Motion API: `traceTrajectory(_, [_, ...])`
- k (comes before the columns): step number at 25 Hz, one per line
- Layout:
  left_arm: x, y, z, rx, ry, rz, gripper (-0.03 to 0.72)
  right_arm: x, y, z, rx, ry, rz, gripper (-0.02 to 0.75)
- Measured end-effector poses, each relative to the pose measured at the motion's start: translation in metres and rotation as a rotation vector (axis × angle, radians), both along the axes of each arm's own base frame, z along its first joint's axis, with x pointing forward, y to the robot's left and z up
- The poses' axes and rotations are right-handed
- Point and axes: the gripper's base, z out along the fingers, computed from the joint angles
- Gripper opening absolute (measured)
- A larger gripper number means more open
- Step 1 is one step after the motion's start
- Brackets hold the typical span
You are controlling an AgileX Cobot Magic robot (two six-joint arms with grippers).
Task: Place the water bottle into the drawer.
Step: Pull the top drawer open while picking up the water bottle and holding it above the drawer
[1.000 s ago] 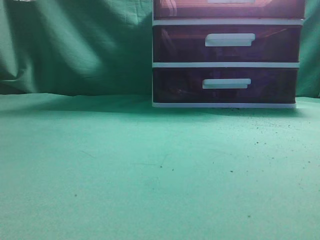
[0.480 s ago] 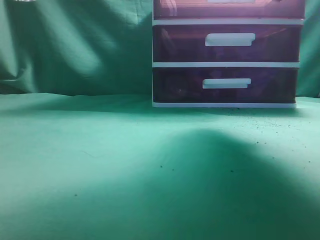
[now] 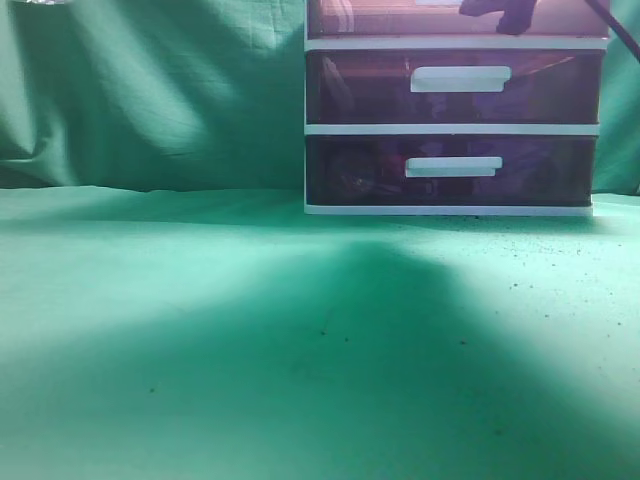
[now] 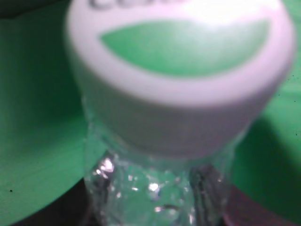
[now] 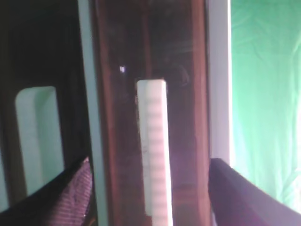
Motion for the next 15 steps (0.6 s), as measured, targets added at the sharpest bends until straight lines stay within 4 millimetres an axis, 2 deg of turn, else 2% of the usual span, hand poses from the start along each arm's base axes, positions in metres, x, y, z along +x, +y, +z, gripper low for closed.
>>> traceTrajectory(7, [0.0,0.0,0.0,0.004,0.005,0.0,0.276,0.019,0.006,-0.011,-0.005,-0.006,-0.003,0.466])
traceTrajectory(10, [-0.001,0.0,-0.001,0.006,0.011,-0.001,0.276,0.022,0.006,-0.013,-0.002,-0.033,-0.014,0.316])
traceTrajectory(13, [-0.002,0.001,-0.002,0.014,0.027,-0.002,0.276,0.022,0.005,-0.009,0.005,-0.078,-0.024,0.12])
traceTrajectory(15, [-0.002,0.001,-0.002,0.014,0.029,-0.002,0.276,0.022,0.005,-0.008,-0.014,-0.091,-0.025,0.099])
